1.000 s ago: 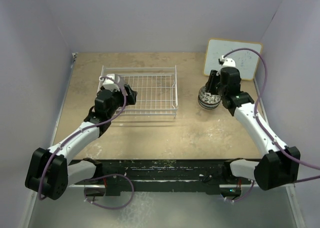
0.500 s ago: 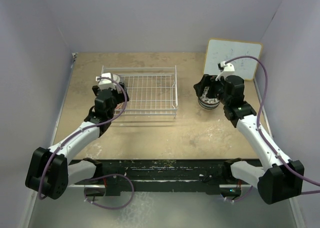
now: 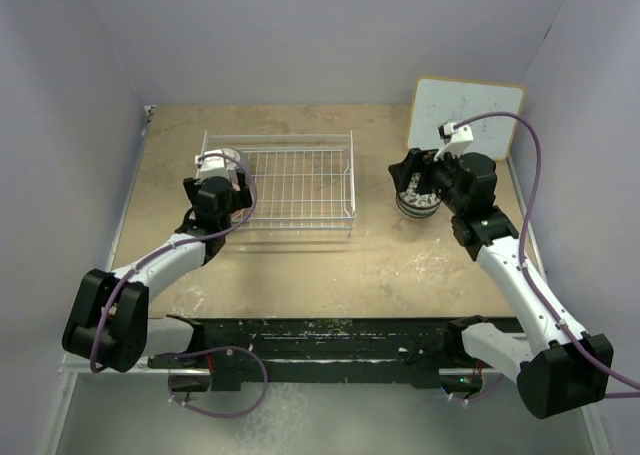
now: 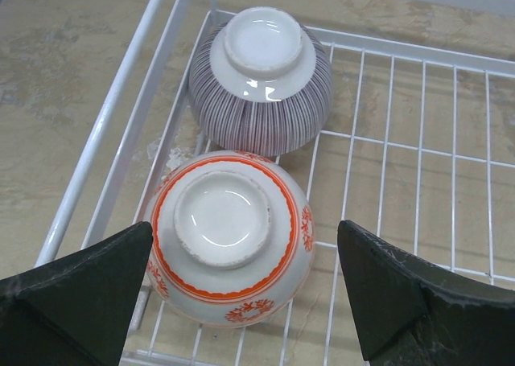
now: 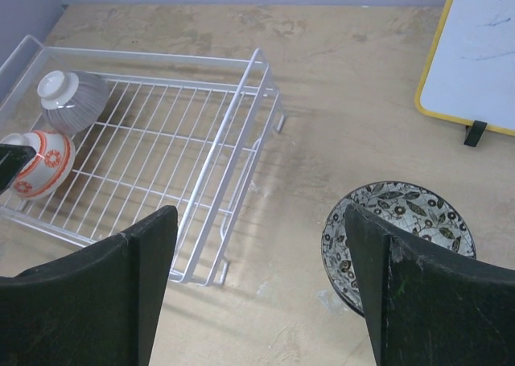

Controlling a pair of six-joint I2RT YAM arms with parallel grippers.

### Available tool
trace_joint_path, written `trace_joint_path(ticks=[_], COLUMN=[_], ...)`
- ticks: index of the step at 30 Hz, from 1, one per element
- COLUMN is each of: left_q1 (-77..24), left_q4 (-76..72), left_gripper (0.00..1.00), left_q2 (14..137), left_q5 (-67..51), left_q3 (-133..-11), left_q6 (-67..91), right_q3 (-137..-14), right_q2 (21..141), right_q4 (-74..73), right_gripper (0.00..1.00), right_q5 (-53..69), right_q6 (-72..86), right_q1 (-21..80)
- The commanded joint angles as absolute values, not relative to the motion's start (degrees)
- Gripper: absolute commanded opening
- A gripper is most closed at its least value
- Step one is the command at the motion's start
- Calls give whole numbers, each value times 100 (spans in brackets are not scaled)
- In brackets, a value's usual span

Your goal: Unload the bowls from the dish rack

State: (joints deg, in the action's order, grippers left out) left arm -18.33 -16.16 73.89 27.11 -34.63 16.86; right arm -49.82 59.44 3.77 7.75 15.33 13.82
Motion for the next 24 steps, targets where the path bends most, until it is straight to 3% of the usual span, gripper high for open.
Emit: trace_joint_path(ticks=[1,5,14,24], left_q1=[-1733,-1684,-1666,-1662], left_q4=[-1683,-1721,-1921,-1917], left_gripper=[99,100,84,77], left_q2=[7365,7523,7747,8074], left_q5=[2975,3004,2986,2997], left_q3=[-3722,-3759,-3819,-4009], left_q6=[1792,1819,1819,1740], right_q3=[-4923,-4922,-4978,-4995], right_q2=[5851,5905,5855,5757], right_q4=[566,530,395,242], right_gripper=[85,85,84,84], right_q5=[897,888,797,694], right_q6=[1389,1331,1349,1350], right_q1=[1389,1389,1389,1390])
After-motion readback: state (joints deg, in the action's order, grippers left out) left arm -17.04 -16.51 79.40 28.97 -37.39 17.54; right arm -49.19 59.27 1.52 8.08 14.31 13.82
